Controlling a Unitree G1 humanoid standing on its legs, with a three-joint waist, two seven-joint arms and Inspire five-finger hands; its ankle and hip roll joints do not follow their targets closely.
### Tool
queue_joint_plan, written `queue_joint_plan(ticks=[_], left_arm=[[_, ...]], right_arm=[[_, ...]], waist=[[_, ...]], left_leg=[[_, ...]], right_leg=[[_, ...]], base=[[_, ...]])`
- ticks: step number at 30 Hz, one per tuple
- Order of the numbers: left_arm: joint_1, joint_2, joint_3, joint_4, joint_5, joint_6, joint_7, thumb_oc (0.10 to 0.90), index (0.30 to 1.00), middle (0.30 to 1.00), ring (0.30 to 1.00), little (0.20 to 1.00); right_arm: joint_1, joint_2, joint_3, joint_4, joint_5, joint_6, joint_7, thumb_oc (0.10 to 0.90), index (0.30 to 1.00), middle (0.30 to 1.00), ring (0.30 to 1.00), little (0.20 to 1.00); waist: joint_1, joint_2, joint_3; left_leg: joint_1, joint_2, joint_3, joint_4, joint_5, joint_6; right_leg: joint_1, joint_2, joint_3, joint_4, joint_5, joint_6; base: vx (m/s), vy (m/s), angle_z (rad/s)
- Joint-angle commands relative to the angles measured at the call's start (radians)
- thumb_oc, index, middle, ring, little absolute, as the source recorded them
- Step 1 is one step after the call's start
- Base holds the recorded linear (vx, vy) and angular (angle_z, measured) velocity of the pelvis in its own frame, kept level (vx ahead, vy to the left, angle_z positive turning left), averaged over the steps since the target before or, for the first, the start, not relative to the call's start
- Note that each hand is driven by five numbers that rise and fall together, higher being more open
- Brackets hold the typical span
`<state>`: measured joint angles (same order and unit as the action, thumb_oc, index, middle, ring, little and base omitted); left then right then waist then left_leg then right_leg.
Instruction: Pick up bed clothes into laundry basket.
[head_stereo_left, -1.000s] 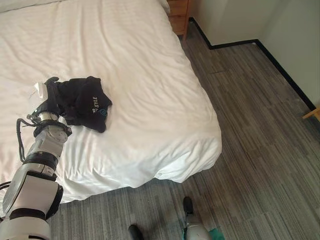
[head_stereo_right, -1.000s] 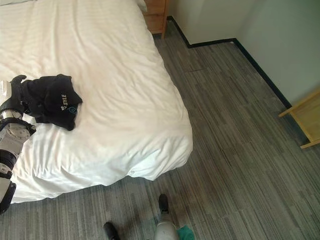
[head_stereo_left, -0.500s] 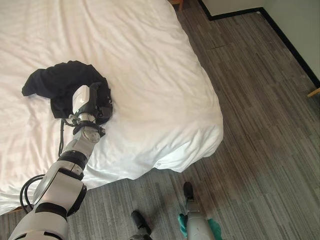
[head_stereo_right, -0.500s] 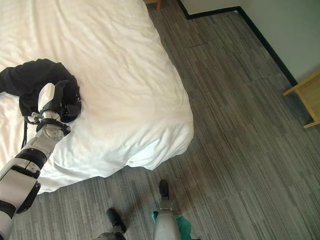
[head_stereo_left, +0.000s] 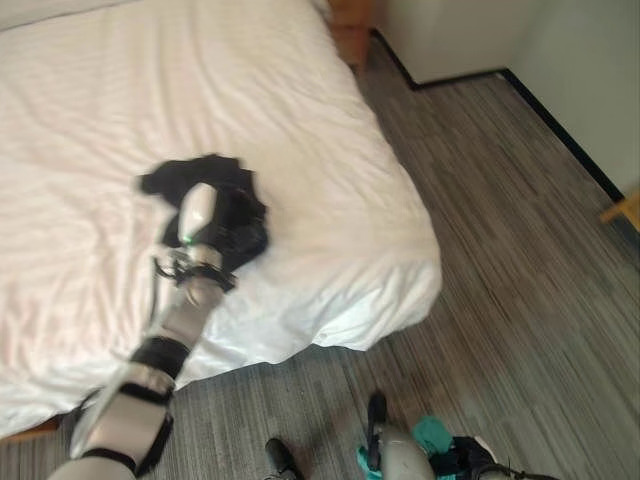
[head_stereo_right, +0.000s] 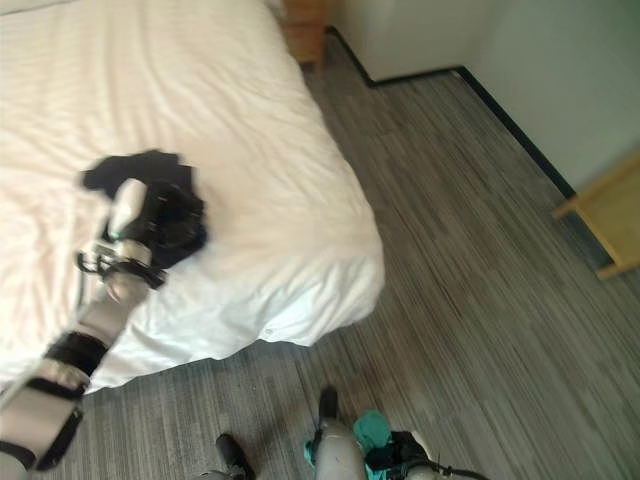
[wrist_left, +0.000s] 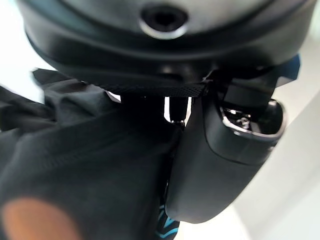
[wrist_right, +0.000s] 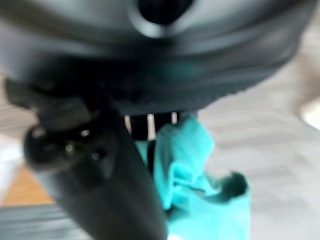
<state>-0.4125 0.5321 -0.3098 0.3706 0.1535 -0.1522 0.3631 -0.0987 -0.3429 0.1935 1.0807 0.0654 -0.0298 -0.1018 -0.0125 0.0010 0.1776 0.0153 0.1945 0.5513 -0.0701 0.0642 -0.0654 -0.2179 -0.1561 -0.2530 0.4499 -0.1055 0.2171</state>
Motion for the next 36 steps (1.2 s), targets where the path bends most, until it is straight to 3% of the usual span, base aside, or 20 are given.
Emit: queue_joint_plan(ticks=[1,2,4,7,11,14,15,16,17,18,19,20,22,23,25,27,28,31,33,36], left_arm=[[-0.033,0.039,0.097,0.0,-0.051,-0.102,-0.002,0.4,0.3,0.3,0.3,0.3],[0.061,0.04,0.132,-0.079,-0.067,-0.122,-0.022,0.4,0.3,0.3,0.3,0.3],[0.158,0.041,0.183,-0.149,-0.095,-0.142,-0.034,0.4,0.3,0.3,0.3,0.3],[0.341,0.043,0.292,-0.296,-0.13,-0.174,-0.064,0.4,0.3,0.3,0.3,0.3],[0.471,0.005,0.343,-0.427,-0.167,-0.206,-0.113,0.4,0.3,0.3,0.3,0.3],[0.469,-0.031,0.305,-0.465,-0.211,-0.227,-0.128,0.4,0.3,0.3,0.3,0.3],[0.462,-0.046,0.285,-0.485,-0.237,-0.228,-0.138,0.4,0.3,0.3,0.3,0.3],[0.434,-0.038,0.296,-0.48,-0.257,-0.235,-0.143,0.4,0.3,0.3,0.3,0.3],[0.398,-0.062,0.286,-0.512,-0.278,-0.244,-0.164,0.4,0.3,0.3,0.3,0.3],[0.439,-0.067,0.299,-0.564,-0.294,-0.228,-0.189,0.4,0.3,0.3,0.3,0.3],[0.469,-0.088,0.274,-0.59,-0.296,-0.233,-0.197,0.4,0.3,0.3,0.3,0.3],[0.474,-0.086,0.271,-0.593,-0.296,-0.233,-0.197,0.4,0.3,0.3,0.3,0.3],[0.45,-0.115,0.163,-0.64,-0.41,-0.22,-0.265,0.4,0.3,0.3,0.3,0.3],[0.448,-0.111,0.122,-0.67,-0.44,-0.207,-0.283,0.4,0.3,0.3,0.3,0.3],[0.409,-0.116,0.037,-0.672,-0.46,-0.186,-0.337,0.4,0.3,0.3,0.3,0.3],[0.375,-0.122,-0.01,-0.658,-0.432,-0.187,-0.355,0.4,0.3,0.3,0.3,0.3],[0.332,-0.117,-0.074,-0.627,-0.385,-0.182,-0.363,0.4,0.3,0.3,0.3,0.3],[0.275,-0.103,-0.093,-0.607,-0.346,-0.185,-0.344,0.4,0.3,0.3,0.3,0.3],[0.219,-0.07,-0.069,-0.606,-0.305,-0.185,-0.307,0.4,0.3,0.3,0.3,0.3],[0.194,-0.07,-0.047,-0.584,-0.221,-0.176,-0.259,0.4,0.3,0.3,0.3,0.3]], right_arm=[[-0.122,-0.104,-0.036,-0.066,0.002,-0.056,-0.054,0.4,0.3,0.3,0.3,0.3],[-0.149,-0.151,-0.043,-0.13,-0.022,-0.055,-0.06,0.4,0.3,0.3,0.3,0.3],[-0.172,-0.2,-0.062,-0.194,-0.037,-0.062,-0.069,0.4,0.3,0.3,0.3,0.3],[-0.177,-0.254,-0.07,-0.295,-0.093,-0.064,-0.073,0.4,0.3,0.3,0.3,0.3],[-0.131,-0.282,-0.091,-0.384,-0.163,-0.071,-0.092,0.4,0.3,0.3,0.3,0.3],[-0.111,-0.287,-0.106,-0.435,-0.191,-0.069,-0.122,0.4,0.3,0.3,0.3,0.3],[-0.1,-0.287,-0.112,-0.453,-0.2,-0.068,-0.134,0.4,0.3,0.3,0.3,0.3],[0.013,-0.31,-0.225,-0.529,0.113,-0.144,0.077,0.4,0.3,0.3,0.3,0.3],[0.093,-0.264,-0.256,-0.495,0.132,-0.188,0.057,0.4,0.3,0.3,0.3,0.3],[0.172,-0.3,-0.284,-0.593,-0.09,-0.122,-0.033,0.4,0.3,0.3,0.3,0.3],[0.216,-0.267,-0.299,-0.718,-0.174,-0.132,-0.076,0.4,0.3,0.3,0.3,0.3],[0.231,-0.261,-0.305,-0.734,-0.18,-0.123,-0.075,0.4,0.3,0.3,0.3,0.3],[0.258,-0.255,-0.33,-0.771,-0.235,-0.125,-0.117,0.4,0.3,0.3,0.3,0.3],[0.25,-0.246,-0.332,-0.755,-0.241,-0.117,-0.139,0.4,0.3,0.3,0.3,0.3],[0.25,-0.227,-0.335,-0.77,-0.255,-0.12,-0.153,0.4,0.3,0.3,0.3,0.3],[0.278,-0.211,-0.369,-0.785,-0.265,-0.122,-0.156,0.4,0.3,0.3,0.3,0.3],[0.288,-0.187,-0.382,-0.781,-0.266,-0.123,-0.176,0.4,0.3,0.3,0.3,0.3],[0.278,-0.168,-0.387,-0.802,-0.274,-0.121,-0.193,0.4,0.3,0.3,0.3,0.3],[0.223,-0.17,-0.361,-0.838,-0.316,-0.108,-0.22,0.4,0.3,0.3,0.3,0.3],[0.205,-0.167,-0.341,-0.878,-0.336,-0.118,-0.217,0.4,0.3,0.3,0.3,0.3]], waist=[[0.025,-0.006,-0.037],[0.074,-0.031,-0.057],[0.114,-0.036,-0.073],[0.158,-0.011,-0.073],[0.179,0.026,-0.03],[0.163,0.038,0.014],[0.146,0.029,0.024],[0.108,0.015,0.031],[0.085,0.007,0.036],[0.057,0.0,0.035],[0.023,-0.016,0.034],[0.023,-0.015,0.028],[-0.049,-0.025,-0.003],[-0.068,-0.021,-0.009],[-0.108,0.009,-0.024],[-0.126,-0.007,-0.03],[-0.149,-0.02,-0.021],[-0.152,-0.031,-0.001],[-0.112,-0.017,0.018],[-0.098,-0.031,0.012]], left_leg=[[-0.135,-0.089,-0.121,-0.017,0.083,0.015],[-0.154,-0.105,-0.122,-0.015,0.103,0.015],[-0.181,-0.091,-0.114,-0.009,0.133,0.002],[-0.207,-0.022,-0.104,-0.002,0.196,-0.042],[-0.227,0.044,-0.119,0.025,0.26,-0.098],[-0.257,0.069,-0.164,0.138,0.271,-0.144],[-0.244,0.059,-0.178,0.184,0.238,-0.142],[-0.228,0.051,-0.21,0.254,0.197,-0.124],[-0.207,0.029,-0.257,0.329,0.143,-0.106],[-0.182,0.017,-0.297,0.378,0.09,-0.095],[-0.139,-0.005,-0.352,0.471,0.035,-0.092],[-0.149,-0.004,-0.356,0.48,0.032,-0.09],[-0.034,-0.014,-0.461,0.575,-0.019,-0.093],[0.006,-0.002,-0.48,0.533,-0.011,-0.089],[0.133,-0.005,-0.497,0.304,-0.125,-0.071],[0.166,-0.023,-0.462,0.209,-0.172,-0.058],[0.18,-0.051,-0.434,0.131,-0.214,-0.044],[0.17,-0.073,-0.417,0.09,-0.196,-0.03],[0.147,-0.071,-0.341,0.043,-0.171,-0.016],[0.135,-0.077,-0.286,-0.003,-0.121,-0.002]], right_leg=[[0.298,0.078,0.114,-0.105,0.036,0.012],[0.383,0.071,0.119,-0.18,0.031,-0.014],[0.449,0.079,0.102,-0.287,-0.048,-0.046],[0.485,0.101,0.074,-0.392,-0.12,-0.077],[0.55,0.125,0.077,-0.489,-0.102,-0.097],[0.551,0.115,0.064,-0.514,-0.079,-0.111],[0.537,0.099,0.061,-0.513,-0.066,-0.114],[0.517,0.083,0.057,-0.505,-0.045,-0.113],[0.485,0.062,0.057,-0.494,-0.009,-0.112],[0.459,0.044,0.052,-0.485,0.016,-0.108],[0.421,0.02,0.068,-0.482,0.046,-0.112],[0.418,0.022,0.064,-0.482,0.048,-0.111],[0.334,-0.013,0.087,-0.467,0.099,-0.097],[0.301,-0.018,0.09,-0.455,0.112,-0.088],[0.242,0.006,0.115,-0.419,0.102,-0.062],[0.213,-0.017,0.123,-0.393,0.127,-0.048],[0.166,-0.045,0.131,-0.377,0.19,-0.009],[0.12,-0.065,0.145,-0.382,0.243,0.02],[0.116,-0.103,0.004,-0.374,0.221,0.025],[0.143,-0.086,-0.046,-0.319,0.182,0.02]], base=[[-0.2,-0.168,0.35],[-0.25,-0.126,0.31],[-0.33,-0.151,0.17],[-0.33,-0.121,0.02],[-0.39,-0.095,-0.33],[-0.44,-0.051,0.03],[-0.44,-0.01,0.08],[-0.49,0.001,0.06],[-0.46,0.033,0.16],[-0.44,0.046,0.12],[-0.27,0.048,-0.06],[-0.25,0.069,-0.29],[-0.3,0.23,-0.26],[-0.3,0.342,-0.32],[-0.18,0.245,-0.31],[-0.2,0.137,-0.08],[-0.3,0.173,0.14],[-0.36,0.113,-0.07],[-0.51,0.1,-0.53],[-0.28,0.064,-0.75]])
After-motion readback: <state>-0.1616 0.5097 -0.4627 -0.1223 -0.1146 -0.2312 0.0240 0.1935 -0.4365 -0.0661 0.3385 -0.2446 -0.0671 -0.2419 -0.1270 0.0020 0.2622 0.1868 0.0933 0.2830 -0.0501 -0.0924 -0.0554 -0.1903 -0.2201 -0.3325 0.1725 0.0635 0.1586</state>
